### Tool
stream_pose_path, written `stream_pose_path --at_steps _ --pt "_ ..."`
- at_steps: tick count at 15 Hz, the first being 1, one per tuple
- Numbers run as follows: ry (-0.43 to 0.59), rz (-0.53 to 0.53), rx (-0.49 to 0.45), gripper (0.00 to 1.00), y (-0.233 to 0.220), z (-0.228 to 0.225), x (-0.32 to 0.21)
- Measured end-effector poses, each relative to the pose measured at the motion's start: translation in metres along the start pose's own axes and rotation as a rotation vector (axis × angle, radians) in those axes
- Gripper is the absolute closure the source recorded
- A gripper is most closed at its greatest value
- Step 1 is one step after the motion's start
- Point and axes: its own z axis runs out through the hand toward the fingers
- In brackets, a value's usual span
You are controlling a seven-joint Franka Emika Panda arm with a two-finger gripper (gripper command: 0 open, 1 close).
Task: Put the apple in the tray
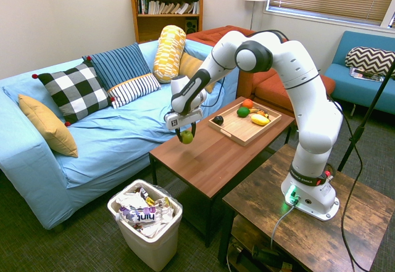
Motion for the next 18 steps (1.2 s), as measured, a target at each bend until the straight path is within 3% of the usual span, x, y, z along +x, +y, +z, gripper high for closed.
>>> stream_pose_path --at_steps 3,7,12,18 --pt "0.028 0.075 0.036 1.00 0.036 -0.042 0.057" --pt "0.050 0.213 0.048 1.00 0.104 -0.067 0.146" --pt "0.057 0.387 0.008 1.00 0.189 -0.040 0.235" --pt "0.050 0.483 -0.051 1.00 0.213 0.016 0.278"
